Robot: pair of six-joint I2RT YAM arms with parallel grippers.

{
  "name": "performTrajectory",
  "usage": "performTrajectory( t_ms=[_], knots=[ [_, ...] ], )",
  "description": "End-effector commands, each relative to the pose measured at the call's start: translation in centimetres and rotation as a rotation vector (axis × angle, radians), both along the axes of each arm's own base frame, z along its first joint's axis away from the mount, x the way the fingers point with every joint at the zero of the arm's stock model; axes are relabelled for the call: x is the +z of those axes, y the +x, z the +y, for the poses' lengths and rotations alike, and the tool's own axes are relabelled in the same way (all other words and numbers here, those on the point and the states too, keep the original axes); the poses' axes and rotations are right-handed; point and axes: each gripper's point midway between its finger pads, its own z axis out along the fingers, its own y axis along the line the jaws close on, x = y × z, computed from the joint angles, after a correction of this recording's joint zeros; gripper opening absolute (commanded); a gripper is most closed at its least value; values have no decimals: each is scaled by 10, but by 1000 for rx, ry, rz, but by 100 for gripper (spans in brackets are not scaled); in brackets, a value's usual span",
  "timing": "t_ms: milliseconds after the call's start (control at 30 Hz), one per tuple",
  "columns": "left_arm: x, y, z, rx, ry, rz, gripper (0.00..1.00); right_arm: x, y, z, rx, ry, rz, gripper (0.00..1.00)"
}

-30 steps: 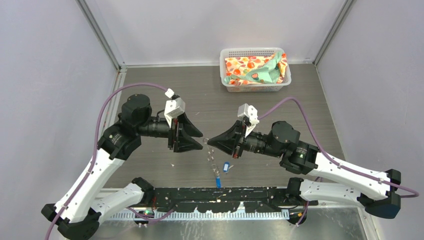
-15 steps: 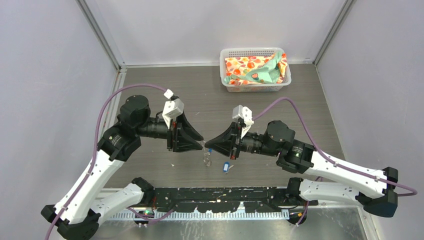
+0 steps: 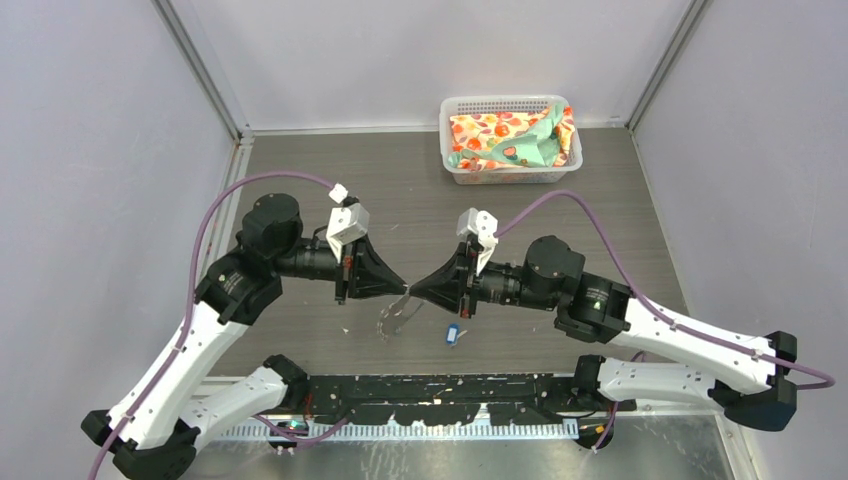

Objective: Put the keys on the keyring
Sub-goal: Adjust the keyring.

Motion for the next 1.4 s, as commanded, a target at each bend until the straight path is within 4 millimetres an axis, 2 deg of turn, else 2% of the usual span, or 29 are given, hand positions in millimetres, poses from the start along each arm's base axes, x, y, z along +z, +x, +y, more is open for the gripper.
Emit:
performTrajectory(
  t_ms=[0, 33, 233, 267, 333, 433, 600, 667, 733, 800, 900, 1000, 1100, 1233, 1367],
  knots=[
    [4, 0, 6, 16, 8, -61, 1, 47, -4, -21, -18, 44, -34, 4],
    [4, -1, 5, 11, 7, -60, 1, 47, -6, -22, -6, 35, -36, 1],
    [9, 1, 3, 14, -2, -46, 1, 47, -11, -18, 32, 27, -33, 1],
    [10, 1, 3, 14, -3, -44, 1, 46, -12, -18, 35, 25, -29, 3],
    [11, 2, 3, 13, -6, -53, 1, 45, -11, -18, 29, 13, -26, 23],
    [11, 0, 3, -7, -2, -63, 0, 42, -13, -20, 49, -39, -41, 37],
    [15, -5, 3, -67, 13, -127, 1, 37, -17, -17, 146, -148, -32, 41],
    [15, -4, 4, -80, 51, -156, 1, 36, -13, -13, 169, -161, -1, 41],
    [13, 8, 4, -26, 113, -168, 0, 36, -4, -13, 141, -152, 16, 43],
    [10, 27, 6, 79, 174, -145, 1, 35, 16, -18, 16, -127, 15, 54],
    [-2, 56, 12, 258, 251, -86, 1, 24, 50, -35, -214, -123, 8, 69],
    [-9, 77, 19, 423, 265, -37, 1, 18, 62, -48, -314, -121, 3, 74],
    [-19, 94, 29, 585, 276, 46, 1, 17, 71, -53, -368, -112, -15, 79],
    [-34, 113, 41, 781, 286, 207, 0, 0, 76, -39, -364, -142, -40, 83],
    [-49, 122, 49, 857, 270, 409, 0, -21, 74, -16, -310, -184, -71, 84]
  ],
)
